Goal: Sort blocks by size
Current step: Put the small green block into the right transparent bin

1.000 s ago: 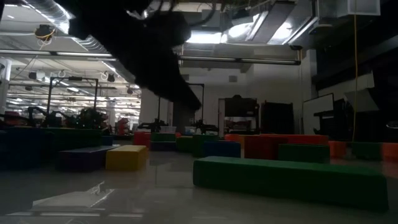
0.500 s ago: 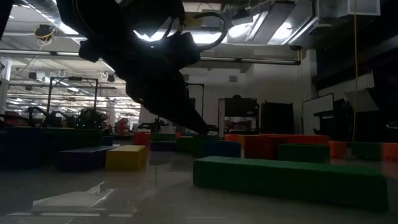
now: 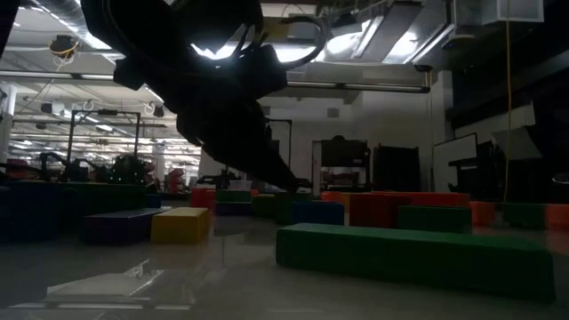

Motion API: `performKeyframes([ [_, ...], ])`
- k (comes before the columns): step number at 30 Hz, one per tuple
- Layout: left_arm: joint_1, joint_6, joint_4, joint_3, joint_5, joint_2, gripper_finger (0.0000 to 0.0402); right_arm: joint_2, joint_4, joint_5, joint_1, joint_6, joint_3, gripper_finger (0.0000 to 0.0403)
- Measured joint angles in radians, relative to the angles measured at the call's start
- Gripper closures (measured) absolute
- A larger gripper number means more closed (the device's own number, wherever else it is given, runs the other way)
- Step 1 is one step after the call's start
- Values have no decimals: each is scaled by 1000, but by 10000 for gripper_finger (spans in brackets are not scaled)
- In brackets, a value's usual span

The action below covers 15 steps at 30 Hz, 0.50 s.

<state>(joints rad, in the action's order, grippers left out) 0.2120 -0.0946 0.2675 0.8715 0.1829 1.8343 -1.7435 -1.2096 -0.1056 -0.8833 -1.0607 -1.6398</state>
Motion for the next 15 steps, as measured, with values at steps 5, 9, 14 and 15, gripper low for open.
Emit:
performKeyframes([
  [5,-12,-4,3,0,-7,0,231,0,1,0,0,0,0,182],
  [9,-25,-7,0,0,-52,0,231,0,4,0,0,3,0,182],
  [14,-25,-9,-7,0,-72,0,231,0,5,-16,0,19,0,182],
  [15,-25,-9,-9,0,-72,0,231,0,5,-21,0,19,0,182],
])
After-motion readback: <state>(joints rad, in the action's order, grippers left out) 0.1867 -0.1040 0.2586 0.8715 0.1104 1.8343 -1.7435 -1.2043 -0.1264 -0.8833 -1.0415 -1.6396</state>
